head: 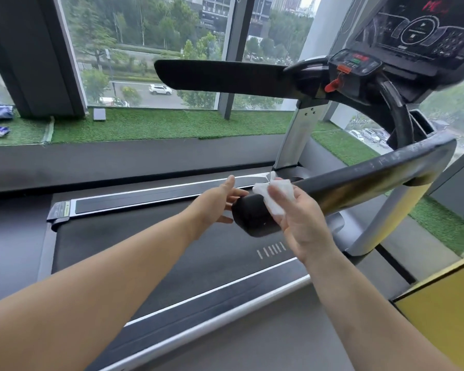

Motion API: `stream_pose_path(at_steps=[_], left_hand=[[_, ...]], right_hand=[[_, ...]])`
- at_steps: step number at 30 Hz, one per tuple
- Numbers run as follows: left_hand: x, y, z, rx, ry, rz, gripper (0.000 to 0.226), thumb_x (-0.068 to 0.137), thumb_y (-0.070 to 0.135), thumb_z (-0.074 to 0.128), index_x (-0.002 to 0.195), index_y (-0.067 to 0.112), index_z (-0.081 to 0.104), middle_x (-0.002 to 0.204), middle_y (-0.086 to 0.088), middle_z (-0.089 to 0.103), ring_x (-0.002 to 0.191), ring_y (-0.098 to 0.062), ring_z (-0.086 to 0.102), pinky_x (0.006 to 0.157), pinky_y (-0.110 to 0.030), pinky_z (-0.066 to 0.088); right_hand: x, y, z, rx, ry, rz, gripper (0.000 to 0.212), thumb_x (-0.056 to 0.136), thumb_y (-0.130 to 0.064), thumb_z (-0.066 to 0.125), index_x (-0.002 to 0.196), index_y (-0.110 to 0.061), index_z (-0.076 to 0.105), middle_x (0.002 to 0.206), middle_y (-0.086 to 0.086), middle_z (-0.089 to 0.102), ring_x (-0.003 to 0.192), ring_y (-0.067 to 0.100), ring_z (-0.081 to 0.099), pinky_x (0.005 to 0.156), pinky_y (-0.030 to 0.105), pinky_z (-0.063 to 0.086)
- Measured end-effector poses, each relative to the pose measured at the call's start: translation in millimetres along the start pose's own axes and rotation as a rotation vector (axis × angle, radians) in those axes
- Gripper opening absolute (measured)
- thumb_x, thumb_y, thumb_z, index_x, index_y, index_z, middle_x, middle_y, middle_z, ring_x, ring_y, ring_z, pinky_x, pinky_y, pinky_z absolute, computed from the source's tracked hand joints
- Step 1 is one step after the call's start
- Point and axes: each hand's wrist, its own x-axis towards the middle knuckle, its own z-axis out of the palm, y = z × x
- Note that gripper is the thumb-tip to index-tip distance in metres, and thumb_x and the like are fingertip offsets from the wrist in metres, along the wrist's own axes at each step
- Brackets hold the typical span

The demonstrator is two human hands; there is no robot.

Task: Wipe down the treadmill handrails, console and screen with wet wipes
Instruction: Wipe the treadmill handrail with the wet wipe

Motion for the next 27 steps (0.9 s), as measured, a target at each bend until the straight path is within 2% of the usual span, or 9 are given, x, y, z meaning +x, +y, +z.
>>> stream_pose_path(at_steps=[2,4,8,11,14,17,20,23,27], left_hand=[[-2,-3,-1,-0.004,0.015,0.0,0.054,0.101,0.047,0.022,0.109,0.016,0.066,0.113,-0.004,0.066,0.106,-0.019,0.059,0.094,-0.039,0.049],[-4,-4,-1,0.005,0.027,0.002,0.053,0.1,0.048,0.025,0.111,0.017,0.066,0.114,-0.003,0.066,0.108,-0.017,0.059,0.095,-0.038,0.049],[-8,-2,2,0.026,0.051,0.005,0.049,0.1,0.047,0.029,0.111,0.019,0.067,0.114,-0.001,0.066,0.108,-0.015,0.059,0.096,-0.038,0.048],[-8,-2,5,0.052,0.082,0.02,0.047,0.1,0.047,0.03,0.113,0.02,0.066,0.114,0.0,0.066,0.108,-0.013,0.058,0.094,-0.036,0.048],[-8,-4,8,0.104,0.104,0.043,0.044,0.1,0.047,0.03,0.111,0.024,0.067,0.113,0.002,0.066,0.109,-0.014,0.057,0.09,-0.035,0.049],[-8,-5,10,0.129,0.115,0.056,0.043,0.099,0.048,0.031,0.106,0.026,0.067,0.111,0.002,0.065,0.109,-0.017,0.056,0.087,-0.034,0.049],[-8,-5,12,0.14,0.117,0.061,0.042,0.099,0.048,0.031,0.106,0.025,0.066,0.109,0.002,0.065,0.107,-0.015,0.056,0.086,-0.032,0.048],[-9,-6,13,0.133,0.122,0.068,0.042,0.1,0.048,0.03,0.105,0.026,0.065,0.109,0.005,0.064,0.107,-0.013,0.056,0.087,-0.031,0.048],[-9,-7,13,0.117,0.123,0.068,0.043,0.101,0.047,0.026,0.103,0.028,0.065,0.112,0.004,0.064,0.107,-0.013,0.056,0.087,-0.029,0.049]], right_hand=[[11,13,-13,-0.529,-0.028,-0.226,0.044,0.067,-0.015,0.084,0.107,-0.013,0.065,0.108,-0.002,0.065,0.101,0.01,0.06,0.093,0.014,0.043],[23,23,-22,-0.885,-0.062,-0.554,0.036,0.075,-0.005,0.077,0.109,-0.008,0.065,0.109,-0.005,0.06,0.102,0.01,0.057,0.093,0.007,0.037],[42,26,-37,-1.224,-0.076,-0.942,0.02,0.082,-0.011,0.063,0.097,-0.011,0.074,0.1,-0.002,0.069,0.095,0.02,0.056,0.079,0.03,0.051],[53,24,-49,-1.417,0.016,-1.056,0.021,0.079,-0.023,0.065,0.097,-0.017,0.075,0.1,0.003,0.065,0.094,0.022,0.043,0.077,0.036,0.047],[53,22,-53,-1.43,-0.052,-1.015,0.021,0.079,-0.023,0.064,0.09,-0.008,0.073,0.093,0.007,0.063,0.086,0.028,0.052,0.073,0.038,0.052],[54,19,-54,-1.369,-0.044,-1.046,0.017,0.077,-0.006,0.06,0.088,-0.007,0.073,0.08,0.007,0.067,0.075,0.03,0.058,0.068,0.035,0.054],[50,22,-67,-1.193,0.136,-1.037,0.023,0.08,0.002,0.059,0.097,-0.005,0.072,0.083,0.005,0.068,0.078,0.026,0.059,0.079,0.025,0.045],[34,40,-83,-0.923,0.399,-0.874,0.02,0.086,0.003,0.06,0.104,0.0,0.069,0.092,-0.003,0.061,0.086,0.014,0.058,0.083,0.009,0.039],[29,77,-85,-0.722,0.568,-0.597,0.017,0.089,0.002,0.057,0.102,-0.001,0.068,0.095,-0.002,0.058,0.089,0.024,0.061,0.078,0.016,0.04]])
